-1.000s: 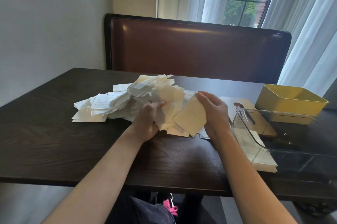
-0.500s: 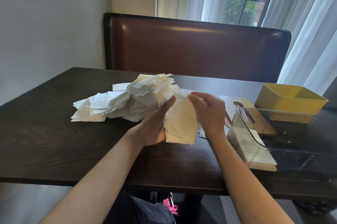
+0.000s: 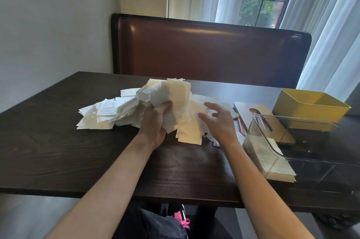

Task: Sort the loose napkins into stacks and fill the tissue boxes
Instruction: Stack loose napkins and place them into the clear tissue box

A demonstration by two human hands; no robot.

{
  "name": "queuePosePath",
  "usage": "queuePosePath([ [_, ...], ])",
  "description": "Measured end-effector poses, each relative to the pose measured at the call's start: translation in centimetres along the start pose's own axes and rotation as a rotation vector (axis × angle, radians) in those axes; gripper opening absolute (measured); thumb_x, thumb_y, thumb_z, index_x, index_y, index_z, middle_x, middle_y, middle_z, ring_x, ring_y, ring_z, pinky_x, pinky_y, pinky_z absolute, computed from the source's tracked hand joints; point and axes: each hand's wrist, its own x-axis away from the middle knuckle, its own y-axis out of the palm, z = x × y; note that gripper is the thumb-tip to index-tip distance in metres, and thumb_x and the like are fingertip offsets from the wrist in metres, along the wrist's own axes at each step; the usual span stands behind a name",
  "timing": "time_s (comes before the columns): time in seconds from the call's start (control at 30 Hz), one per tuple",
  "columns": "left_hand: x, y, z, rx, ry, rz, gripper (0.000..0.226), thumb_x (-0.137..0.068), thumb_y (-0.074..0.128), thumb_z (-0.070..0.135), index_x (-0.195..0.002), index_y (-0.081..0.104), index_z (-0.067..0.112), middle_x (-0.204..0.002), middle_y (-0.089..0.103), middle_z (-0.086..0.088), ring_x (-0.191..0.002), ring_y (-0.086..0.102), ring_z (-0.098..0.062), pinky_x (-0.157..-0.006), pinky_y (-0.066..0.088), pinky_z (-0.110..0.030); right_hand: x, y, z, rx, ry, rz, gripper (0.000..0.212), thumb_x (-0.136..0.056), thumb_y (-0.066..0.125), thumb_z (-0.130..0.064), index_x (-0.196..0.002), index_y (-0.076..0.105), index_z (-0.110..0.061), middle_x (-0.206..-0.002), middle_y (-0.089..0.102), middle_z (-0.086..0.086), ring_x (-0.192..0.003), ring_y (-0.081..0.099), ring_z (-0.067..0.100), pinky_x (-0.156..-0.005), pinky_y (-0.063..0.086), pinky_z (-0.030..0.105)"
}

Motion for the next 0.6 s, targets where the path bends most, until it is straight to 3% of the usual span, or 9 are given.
queuePosePath([
  [0.13,-0.2,-0.1,-0.1,0.008,-0.010,0.030,0.017,-0.095,0.060,0.006,-0.105,0.070,0.015,-0.091,0.076,-0.003,-0.086,0.072,-0.021,-0.073,0.058,-0.036,-0.4,0.7,0.7,0.144,-0.020,-0.050,0.055,-0.085,0.074,-0.040,-0.136,0.058,-0.025,-0.141,0.053,0.000,-0.122,0.049,0.022,-0.107,0.042,0.044],
  [0.2,-0.3,-0.1,-0.3,0.004,-0.019,0.046,0.019,-0.095,0.061,0.007,-0.109,0.070,0.014,-0.093,0.076,-0.003,-0.088,0.072,-0.022,-0.071,0.058,-0.035,-0.5,1.0,0.7,0.254,-0.037,-0.096,0.061,-0.087,0.070,-0.041,-0.143,0.050,-0.027,-0.145,0.049,-0.001,-0.130,0.042,0.024,-0.111,0.031,0.037],
  [0.27,-0.3,-0.2,-0.3,-0.003,-0.022,0.056,0.024,-0.094,0.062,0.009,-0.117,0.068,0.012,-0.099,0.074,-0.006,-0.092,0.071,-0.023,-0.070,0.058,-0.035,-0.7,1.1,0.7,0.329,-0.033,-0.123,0.064,-0.087,0.069,-0.040,-0.145,0.046,-0.026,-0.145,0.049,0.000,-0.132,0.039,0.025,-0.108,0.029,0.036],
  [0.37,-0.3,-0.2,-0.3,0.005,-0.031,0.069,0.029,-0.094,0.062,0.009,-0.123,0.065,0.011,-0.105,0.073,-0.009,-0.095,0.071,-0.026,-0.071,0.058,-0.035,-0.7,1.0,0.5,0.302,-0.023,-0.088,0.058,-0.086,0.073,-0.034,-0.138,0.054,-0.021,-0.126,0.062,0.003,-0.114,0.053,0.022,-0.101,0.044,0.040],
  [0.47,-0.4,-0.3,-0.4,0.019,-0.046,0.065,0.029,-0.093,0.063,0.009,-0.122,0.066,0.011,-0.107,0.073,-0.011,-0.098,0.070,-0.028,-0.074,0.058,-0.038,-0.3,0.5,0.1,0.132,-0.069,0.041,0.026,-0.086,0.073,-0.023,-0.110,0.071,-0.011,-0.085,0.065,0.003,-0.076,0.057,0.013,-0.071,0.047,0.019],
  [0.53,-0.3,-0.3,-0.3,0.006,-0.042,0.067,0.027,-0.093,0.064,0.009,-0.119,0.067,0.013,-0.104,0.073,-0.009,-0.096,0.070,-0.027,-0.073,0.058,-0.037,-0.2,-0.1,-0.2,0.004,-0.105,0.126,0.013,-0.086,0.072,-0.018,-0.095,0.073,-0.008,-0.081,0.068,0.005,-0.075,0.061,0.017,-0.064,0.044,0.016],
  [0.6,-0.3,-0.3,-0.3,-0.005,-0.044,0.071,0.025,-0.092,0.064,0.009,-0.117,0.067,0.014,-0.103,0.072,-0.009,-0.094,0.070,-0.027,-0.074,0.058,-0.038,0.1,-0.5,-0.6,-0.171,-0.099,0.170,0.007,-0.087,0.072,-0.014,-0.091,0.073,-0.008,-0.083,0.070,0.004,-0.079,0.064,0.019,-0.069,0.047,0.022],
])
